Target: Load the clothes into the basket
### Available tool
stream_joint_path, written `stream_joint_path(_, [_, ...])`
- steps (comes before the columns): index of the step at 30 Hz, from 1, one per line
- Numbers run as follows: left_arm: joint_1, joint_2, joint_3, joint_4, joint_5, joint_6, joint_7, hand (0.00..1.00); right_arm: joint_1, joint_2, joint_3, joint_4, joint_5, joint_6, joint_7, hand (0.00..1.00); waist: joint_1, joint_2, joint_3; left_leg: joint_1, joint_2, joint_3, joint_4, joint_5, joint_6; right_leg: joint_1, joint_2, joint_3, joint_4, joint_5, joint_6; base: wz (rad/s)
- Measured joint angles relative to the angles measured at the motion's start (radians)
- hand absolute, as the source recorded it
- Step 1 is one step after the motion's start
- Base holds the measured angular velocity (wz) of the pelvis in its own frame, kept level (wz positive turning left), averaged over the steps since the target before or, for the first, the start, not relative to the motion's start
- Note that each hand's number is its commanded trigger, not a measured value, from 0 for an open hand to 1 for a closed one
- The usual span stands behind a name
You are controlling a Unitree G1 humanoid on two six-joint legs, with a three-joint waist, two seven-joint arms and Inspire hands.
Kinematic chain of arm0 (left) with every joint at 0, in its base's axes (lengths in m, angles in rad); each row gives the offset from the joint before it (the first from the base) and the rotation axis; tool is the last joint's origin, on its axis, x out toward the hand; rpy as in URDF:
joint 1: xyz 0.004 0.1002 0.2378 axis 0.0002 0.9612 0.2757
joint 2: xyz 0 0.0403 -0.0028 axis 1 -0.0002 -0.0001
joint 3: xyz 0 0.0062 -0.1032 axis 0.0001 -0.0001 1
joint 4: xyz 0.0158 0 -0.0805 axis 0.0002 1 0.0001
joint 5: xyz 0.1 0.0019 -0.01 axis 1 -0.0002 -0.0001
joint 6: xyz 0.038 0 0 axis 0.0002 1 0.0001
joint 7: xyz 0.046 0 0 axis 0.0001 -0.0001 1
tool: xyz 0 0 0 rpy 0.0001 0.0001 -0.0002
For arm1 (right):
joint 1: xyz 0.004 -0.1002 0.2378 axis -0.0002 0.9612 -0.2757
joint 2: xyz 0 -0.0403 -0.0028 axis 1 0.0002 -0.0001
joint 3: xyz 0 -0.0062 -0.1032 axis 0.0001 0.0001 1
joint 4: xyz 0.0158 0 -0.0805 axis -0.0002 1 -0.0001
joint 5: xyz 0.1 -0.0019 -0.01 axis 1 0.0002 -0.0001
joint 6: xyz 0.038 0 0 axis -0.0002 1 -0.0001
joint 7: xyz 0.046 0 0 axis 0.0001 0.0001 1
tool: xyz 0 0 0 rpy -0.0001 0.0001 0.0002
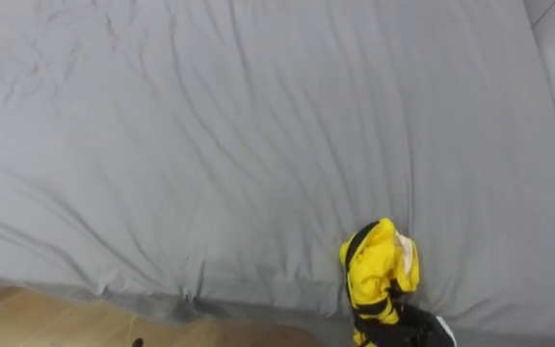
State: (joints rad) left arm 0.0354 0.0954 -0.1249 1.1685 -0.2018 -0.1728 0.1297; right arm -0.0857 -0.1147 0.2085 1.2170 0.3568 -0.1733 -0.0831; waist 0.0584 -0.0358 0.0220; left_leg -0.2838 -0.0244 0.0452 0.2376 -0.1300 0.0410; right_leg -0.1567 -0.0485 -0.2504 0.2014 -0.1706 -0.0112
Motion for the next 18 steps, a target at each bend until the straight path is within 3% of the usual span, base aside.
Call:
stream_joint_path(15, [-0.009, 0.001, -0.021, 0.009, -0.003, 0.0, 0.0, 0.0, -0.021, -0.007, 0.026, 0.015, -0.016, 0.023, -0.009, 1.0, 0.001, 0.003, -0.0011, -0.001, -0.004, -0.003, -0.001, 0.006, 0.001, 0.001, -0.002, -0.003, 0.0, 0.0, 0.0, 0.0])
stream_joint_path(18, [-0.007, 0.001, -0.019, 0.007, -0.002, 0.0, 0.0, 0.0, -0.016, -0.011, 0.023, -0.026, 0.024, 0.048, -0.005, 1.0, 0.001, 0.003, -0.0012, 0.0, -0.005, -0.008, -0.001, 0.007, 0.0, 0.002, -0.002, -0.004, -0.001, 0.0, 0.0, 0.0])
